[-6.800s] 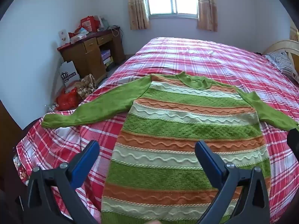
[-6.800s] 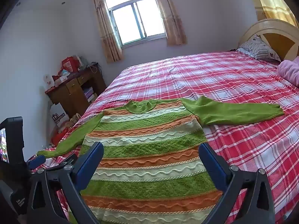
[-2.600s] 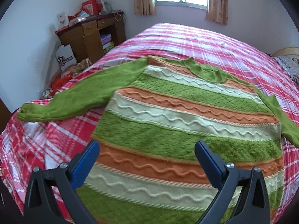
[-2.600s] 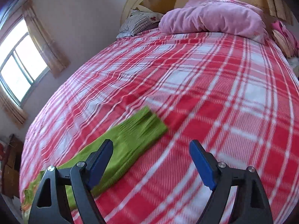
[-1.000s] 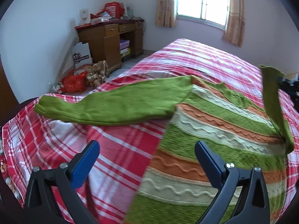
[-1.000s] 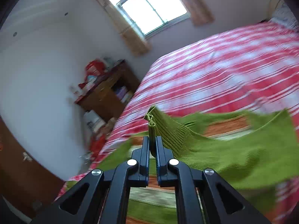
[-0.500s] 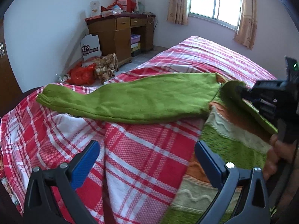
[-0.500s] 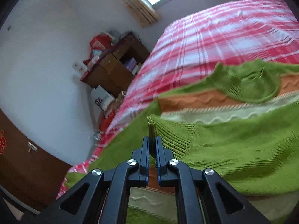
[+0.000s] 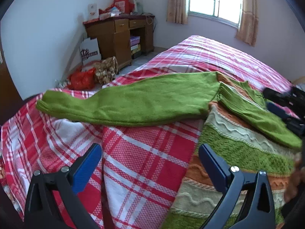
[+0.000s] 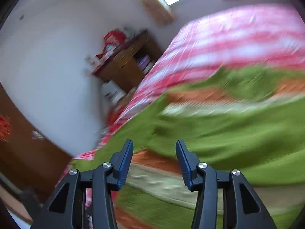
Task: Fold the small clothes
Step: 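Lay the sleeve across the sweater body and open the right gripper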
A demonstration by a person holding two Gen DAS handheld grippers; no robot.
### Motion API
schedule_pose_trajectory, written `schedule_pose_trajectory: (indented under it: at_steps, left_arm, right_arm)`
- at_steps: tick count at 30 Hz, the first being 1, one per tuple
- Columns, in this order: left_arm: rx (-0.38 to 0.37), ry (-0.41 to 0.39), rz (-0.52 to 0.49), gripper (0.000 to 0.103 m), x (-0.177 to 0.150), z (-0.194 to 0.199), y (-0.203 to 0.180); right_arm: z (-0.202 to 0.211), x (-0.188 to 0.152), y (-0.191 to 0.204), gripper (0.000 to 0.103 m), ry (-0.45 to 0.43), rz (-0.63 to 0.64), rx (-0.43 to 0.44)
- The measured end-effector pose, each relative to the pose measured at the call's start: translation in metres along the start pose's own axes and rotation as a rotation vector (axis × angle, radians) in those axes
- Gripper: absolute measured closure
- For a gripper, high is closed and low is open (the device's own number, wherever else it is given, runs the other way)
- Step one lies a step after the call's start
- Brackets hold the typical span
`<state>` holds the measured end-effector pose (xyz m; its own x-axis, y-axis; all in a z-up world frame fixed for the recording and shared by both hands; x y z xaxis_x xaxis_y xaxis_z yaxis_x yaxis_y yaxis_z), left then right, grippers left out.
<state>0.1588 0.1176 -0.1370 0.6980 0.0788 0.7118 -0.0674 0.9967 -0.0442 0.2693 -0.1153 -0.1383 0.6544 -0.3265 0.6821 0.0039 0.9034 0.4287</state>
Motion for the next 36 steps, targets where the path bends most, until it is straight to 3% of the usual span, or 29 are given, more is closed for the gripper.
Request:
schedule_pose_trajectory:
  at_steps: [4,8,14,17,20,26,28,30,33,36]
  left_arm:
    - [-0.017,-0.002,-0.022,0.0,-0.005,0.007,-0.011]
    - [-0.039,-0.002,-0.046,0.0,-0.008,0.015,-0.024]
    - [-0.07,-0.004,-0.087,0.0,-0.017,0.03,-0.049]
    - [-0.107,0.027,-0.087,0.0,-0.024,0.032,-0.064]
    - [-0.127,0.026,-0.109,0.0,-0.025,0.04,-0.078]
    - [-0.063,-0.024,-0.167,0.0,-0.02,0.057,-0.079]
    - [-0.046,-0.027,-0.17,0.0,-0.018,0.056,-0.075]
    - [-0.03,-0.02,-0.163,0.0,-0.017,0.052,-0.07]
    - [-0.021,-0.005,-0.142,0.0,-0.017,0.044,-0.065]
    - [-0.023,0.017,-0.112,0.0,-0.018,0.036,-0.059]
  right_arm:
    - [0.055,-0.003,-0.062,0.055,-0.043,0.004,-0.181]
    - [0.114,-0.027,-0.123,0.055,-0.049,0.015,-0.321]
    - [0.195,-0.083,-0.195,0.055,-0.043,-0.039,-0.425]
    - [0.195,-0.087,-0.211,0.055,-0.024,-0.046,-0.438]
    - [0.18,-0.069,-0.212,0.055,-0.025,-0.02,-0.403]
    - [0.118,-0.041,-0.223,0.056,0.066,-0.005,-0.406]
    - [0.118,-0.038,-0.227,0.085,0.055,0.034,-0.523]
    - [0.126,-0.04,-0.231,0.085,0.034,0.004,-0.561]
    - [0.133,-0.046,-0.235,0.085,0.021,-0.012,-0.531]
    - [0.139,-0.047,-0.233,0.073,0.068,0.019,-0.553]
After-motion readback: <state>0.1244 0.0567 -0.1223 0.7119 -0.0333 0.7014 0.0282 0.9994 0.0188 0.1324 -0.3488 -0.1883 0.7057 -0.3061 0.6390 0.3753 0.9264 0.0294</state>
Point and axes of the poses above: each gripper's, at about its wrist camera, not at the fingertips, and z roughly against the way its jaws point, y to its left, x to its top, the point moved 8 cm from there along -z, roughly the way its jaws point, and after that the axes turned 3 degrees about -x, right-handed, at the moved point
